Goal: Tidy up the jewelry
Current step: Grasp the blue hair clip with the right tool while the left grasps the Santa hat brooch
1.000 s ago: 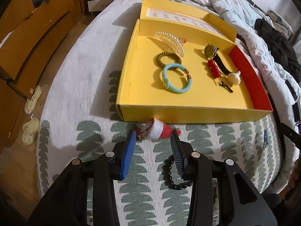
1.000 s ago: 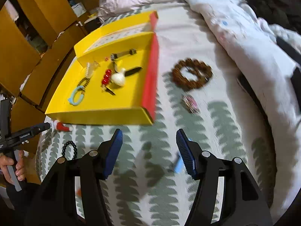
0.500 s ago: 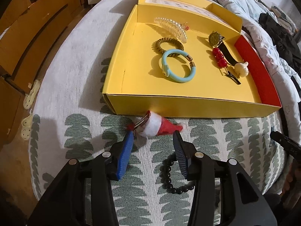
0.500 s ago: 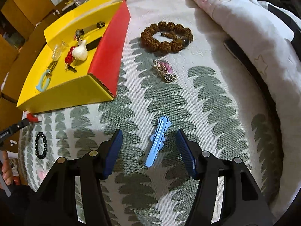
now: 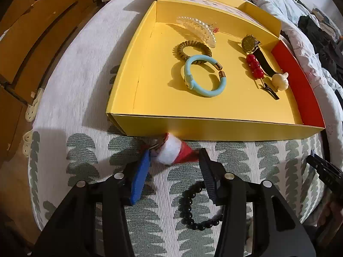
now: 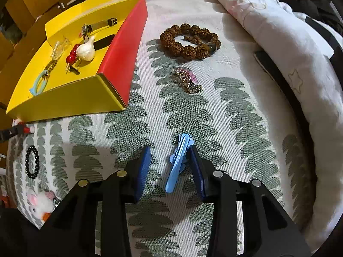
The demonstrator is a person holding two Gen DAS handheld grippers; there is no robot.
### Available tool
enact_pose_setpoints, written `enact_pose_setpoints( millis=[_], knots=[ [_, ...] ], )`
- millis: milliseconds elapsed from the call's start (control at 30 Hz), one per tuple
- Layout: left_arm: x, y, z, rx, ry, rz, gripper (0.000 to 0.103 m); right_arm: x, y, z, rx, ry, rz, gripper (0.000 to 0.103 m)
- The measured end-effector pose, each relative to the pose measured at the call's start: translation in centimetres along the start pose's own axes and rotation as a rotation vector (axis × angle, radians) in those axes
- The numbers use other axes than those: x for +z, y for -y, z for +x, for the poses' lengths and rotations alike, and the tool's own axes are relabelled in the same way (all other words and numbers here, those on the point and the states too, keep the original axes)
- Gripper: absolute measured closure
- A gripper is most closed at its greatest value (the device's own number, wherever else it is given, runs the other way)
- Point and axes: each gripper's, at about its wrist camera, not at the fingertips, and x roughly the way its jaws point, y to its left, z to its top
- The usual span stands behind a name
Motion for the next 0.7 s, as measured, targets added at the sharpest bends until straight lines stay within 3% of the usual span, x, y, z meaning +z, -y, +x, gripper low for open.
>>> enact_pose_setpoints(
  millis=[267, 333, 467, 700],
  knots=[
    [0.2, 0.1, 0.6, 0.019, -0.004, 0.007, 0.055, -0.1, -0.7, 0.3, -0.018, 0.005, -0.037, 0.081],
    [0.2, 0.1, 0.6, 0.030, -0.004, 0.016, 0.066, 0.0, -0.6, 0.2, -0.010, 0.001, -0.035, 0.086],
    [0.1, 0.0, 0.6, 0.017, -0.009, 0.014, 0.072, 0.1, -0.1, 0.1, 0.026, -0.005, -0.017, 0.086],
    [-0.1, -0.3, -0.2, -0.022, -0.008, 0.003, 0.073, 0.1, 0.1, -0.8, 0.070, 0.007, -0.005, 0.087]
  ],
)
